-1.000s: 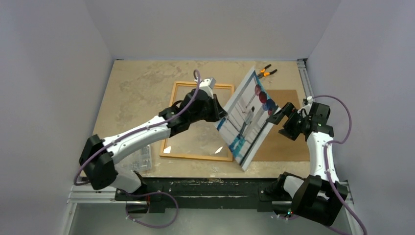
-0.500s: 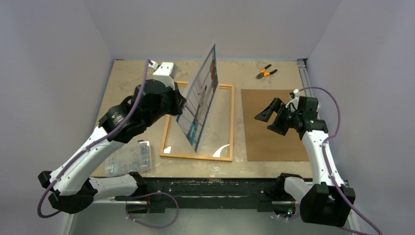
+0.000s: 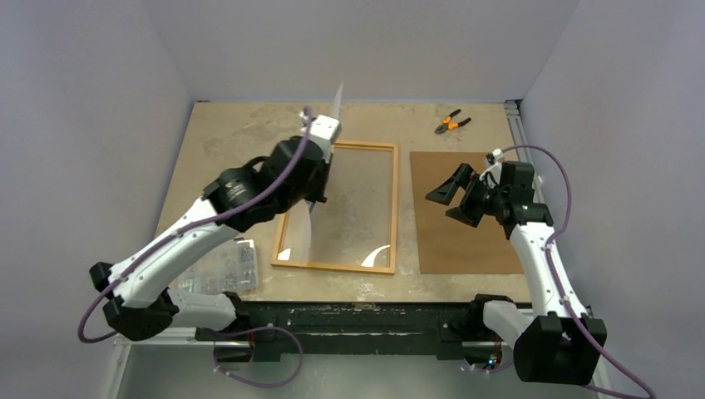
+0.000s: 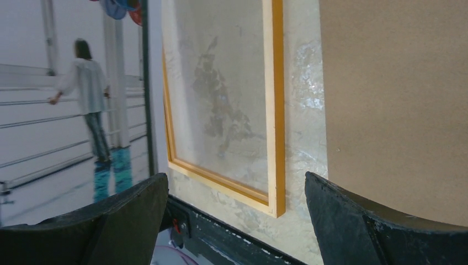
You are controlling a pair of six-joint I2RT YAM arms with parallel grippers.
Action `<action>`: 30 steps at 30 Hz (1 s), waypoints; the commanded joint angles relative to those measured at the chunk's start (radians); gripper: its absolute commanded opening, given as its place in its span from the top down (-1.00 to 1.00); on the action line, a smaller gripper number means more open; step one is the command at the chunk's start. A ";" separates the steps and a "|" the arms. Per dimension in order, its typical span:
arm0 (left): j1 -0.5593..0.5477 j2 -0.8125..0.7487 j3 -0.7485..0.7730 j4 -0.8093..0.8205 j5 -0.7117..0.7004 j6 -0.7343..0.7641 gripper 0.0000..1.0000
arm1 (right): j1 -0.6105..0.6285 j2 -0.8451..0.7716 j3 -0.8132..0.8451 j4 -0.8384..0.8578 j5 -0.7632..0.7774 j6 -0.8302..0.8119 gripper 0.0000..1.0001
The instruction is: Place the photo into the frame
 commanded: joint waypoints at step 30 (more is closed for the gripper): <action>-0.291 0.287 -0.075 0.328 0.267 -0.110 -0.78 | 0.023 0.067 -0.114 0.128 0.011 -0.018 -0.83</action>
